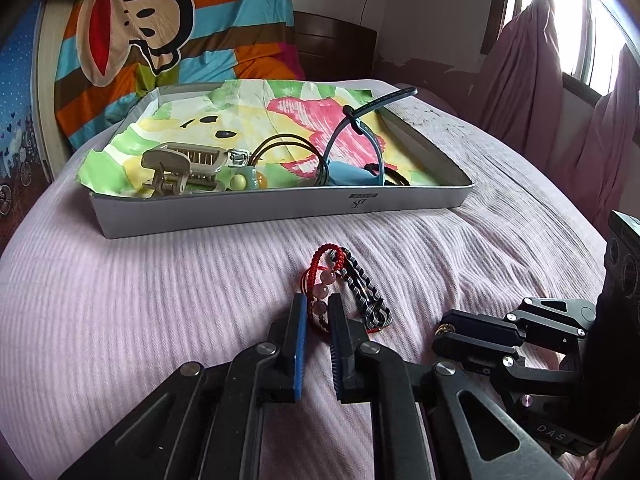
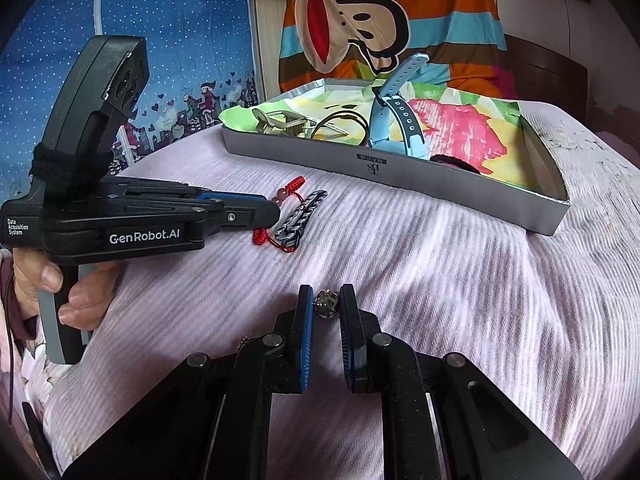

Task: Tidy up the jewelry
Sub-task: 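Grasp the red cord keychain with the left tool while the right tool grasps the gold ring, then carry the keychain and gold ring over the grey tray with both tools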

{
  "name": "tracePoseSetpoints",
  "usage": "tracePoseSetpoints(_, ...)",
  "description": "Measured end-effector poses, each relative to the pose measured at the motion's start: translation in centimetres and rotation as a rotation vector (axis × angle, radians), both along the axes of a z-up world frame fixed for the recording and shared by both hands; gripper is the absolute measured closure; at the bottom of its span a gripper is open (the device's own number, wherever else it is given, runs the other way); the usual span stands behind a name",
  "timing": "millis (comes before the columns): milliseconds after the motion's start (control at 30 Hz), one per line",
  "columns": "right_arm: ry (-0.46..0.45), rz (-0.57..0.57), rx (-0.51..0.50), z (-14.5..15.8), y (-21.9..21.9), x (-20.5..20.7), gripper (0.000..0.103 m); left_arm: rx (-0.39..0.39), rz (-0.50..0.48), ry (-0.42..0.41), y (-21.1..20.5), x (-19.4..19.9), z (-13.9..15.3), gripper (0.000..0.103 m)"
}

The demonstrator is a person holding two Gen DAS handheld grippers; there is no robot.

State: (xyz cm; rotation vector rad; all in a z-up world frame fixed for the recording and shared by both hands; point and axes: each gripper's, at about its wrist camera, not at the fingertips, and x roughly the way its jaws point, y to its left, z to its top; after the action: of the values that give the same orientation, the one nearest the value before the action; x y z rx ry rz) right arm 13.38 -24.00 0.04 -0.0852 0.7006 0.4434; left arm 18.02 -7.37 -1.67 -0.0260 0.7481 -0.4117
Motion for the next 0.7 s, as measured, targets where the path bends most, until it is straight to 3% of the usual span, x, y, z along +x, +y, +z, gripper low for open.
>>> tracePoseSetpoints(433, -0.044, -0.052, 0.057, 0.9, -1.3, 1.0, 0.091, 0.023, 0.037, -0.098, 0.0, -1.1, 2.0, 0.093)
tracePoseSetpoints(700, -0.107, -0.107, 0.109, 2.4, -2.7, 2.1, 0.091, -0.018, 0.079, -0.181, 0.7, -0.6, 5.0, 0.093)
